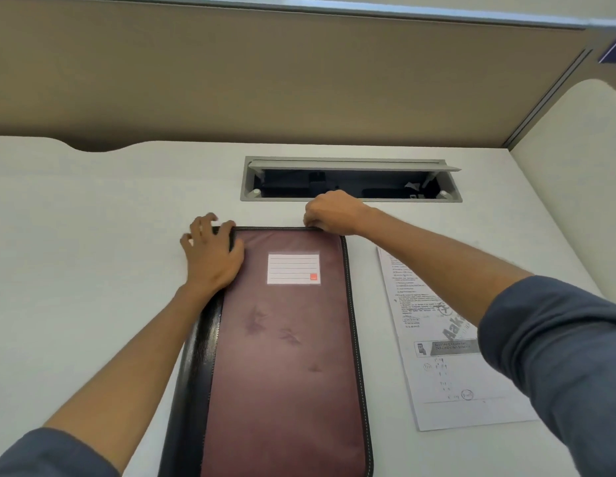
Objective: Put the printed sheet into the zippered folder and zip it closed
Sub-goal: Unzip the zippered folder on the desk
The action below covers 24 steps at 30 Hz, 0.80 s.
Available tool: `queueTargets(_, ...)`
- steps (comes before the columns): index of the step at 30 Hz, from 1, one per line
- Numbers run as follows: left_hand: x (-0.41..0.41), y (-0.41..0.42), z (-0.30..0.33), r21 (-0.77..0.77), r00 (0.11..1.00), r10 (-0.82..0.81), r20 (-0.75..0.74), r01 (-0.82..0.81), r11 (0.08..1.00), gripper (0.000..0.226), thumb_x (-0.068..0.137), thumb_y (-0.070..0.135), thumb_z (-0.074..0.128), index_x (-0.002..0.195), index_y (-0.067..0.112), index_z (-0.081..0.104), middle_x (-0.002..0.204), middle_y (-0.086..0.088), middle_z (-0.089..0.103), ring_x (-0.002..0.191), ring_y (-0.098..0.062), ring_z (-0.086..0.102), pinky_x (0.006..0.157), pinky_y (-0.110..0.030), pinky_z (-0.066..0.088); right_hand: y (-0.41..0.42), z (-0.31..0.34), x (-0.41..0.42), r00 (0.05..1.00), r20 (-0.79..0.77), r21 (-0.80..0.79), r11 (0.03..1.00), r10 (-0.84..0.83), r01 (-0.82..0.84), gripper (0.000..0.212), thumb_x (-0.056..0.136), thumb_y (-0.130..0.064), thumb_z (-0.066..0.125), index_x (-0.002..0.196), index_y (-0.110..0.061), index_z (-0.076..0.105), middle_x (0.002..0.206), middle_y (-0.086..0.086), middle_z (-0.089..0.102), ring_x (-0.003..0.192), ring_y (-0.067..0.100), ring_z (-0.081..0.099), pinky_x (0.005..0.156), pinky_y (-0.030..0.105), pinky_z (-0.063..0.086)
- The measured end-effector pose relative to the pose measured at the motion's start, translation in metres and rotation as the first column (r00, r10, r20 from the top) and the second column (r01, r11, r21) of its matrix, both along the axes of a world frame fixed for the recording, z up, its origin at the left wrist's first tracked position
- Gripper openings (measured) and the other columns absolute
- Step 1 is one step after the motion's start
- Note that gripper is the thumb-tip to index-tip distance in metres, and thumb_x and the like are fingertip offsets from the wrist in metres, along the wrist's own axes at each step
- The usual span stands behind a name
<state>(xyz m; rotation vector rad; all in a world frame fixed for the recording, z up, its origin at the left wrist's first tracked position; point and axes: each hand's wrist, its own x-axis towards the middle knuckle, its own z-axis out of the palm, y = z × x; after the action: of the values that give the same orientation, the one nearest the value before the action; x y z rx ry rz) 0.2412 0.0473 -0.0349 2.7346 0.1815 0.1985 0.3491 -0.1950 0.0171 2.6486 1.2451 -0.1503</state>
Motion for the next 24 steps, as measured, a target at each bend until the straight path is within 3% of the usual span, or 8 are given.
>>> queueTargets(4,0.017,-0.035,0.002,0.080,0.980,-0.190,-0.055,0.194,0.978,0.041,0.094,0.041,0.037,0.122,0.018,0.057,0.123,-0.008,0.051,0.124,-0.026,0.037,0.101,-0.044,0.017,0.004,0.006,0.004,0.995,0.030,-0.084,0.993,0.091,-0.089,0.023,0.093,-0.013,0.050,0.091,-0.020,0.072,0.089,0.000,0.069,0.077,0.023,0.063,0.055,0.026,0.033)
queueTargets(9,0.031,-0.064,0.000,0.002,0.973,-0.216,-0.074,0.217,0.976,0.030,0.098,0.034,0.038,0.113,0.017,0.058,0.117,-0.006,0.053,0.115,-0.025,0.041,0.098,-0.044,0.020,0.008,0.014,0.004,0.953,0.102,-0.192,0.946,0.284,-0.261,0.020,0.094,-0.008,0.051,0.094,-0.013,0.070,0.092,0.003,0.065,0.084,0.021,0.059,0.057,0.029,0.034)
queueTargets(12,0.034,-0.070,0.001,-0.093,0.979,-0.201,-0.040,0.196,0.976,0.023,0.098,0.028,0.042,0.107,0.016,0.059,0.113,-0.004,0.057,0.111,-0.024,0.044,0.097,-0.042,0.020,0.011,0.018,0.001,0.937,0.132,-0.191,0.936,0.322,-0.295,0.019,0.095,-0.006,0.051,0.098,-0.012,0.068,0.096,0.003,0.064,0.089,0.022,0.055,0.063,0.033,0.044)
queueTargets(18,0.036,-0.054,0.001,-0.216,0.997,-0.078,0.008,0.078,0.973,0.019,0.096,0.025,0.047,0.104,0.015,0.062,0.111,-0.004,0.059,0.111,-0.023,0.047,0.100,-0.039,0.018,-0.038,0.015,-0.005,0.970,0.153,-0.112,0.978,0.191,-0.175,0.023,0.098,-0.010,0.048,0.106,-0.016,0.069,0.103,-0.002,0.066,0.097,0.019,0.055,0.071,0.031,0.048)
queueTargets(24,0.041,-0.053,-0.002,-0.225,0.997,-0.068,-0.023,0.061,0.972,0.019,0.096,0.025,0.049,0.105,0.015,0.062,0.114,-0.004,0.059,0.113,-0.023,0.047,0.103,-0.041,0.017,-0.061,0.002,-0.035,0.997,0.077,0.057,0.998,-0.026,0.021,0.023,0.098,-0.014,0.053,0.110,-0.014,0.073,0.101,0.001,0.071,0.090,0.020,0.062,0.071,0.036,0.054)
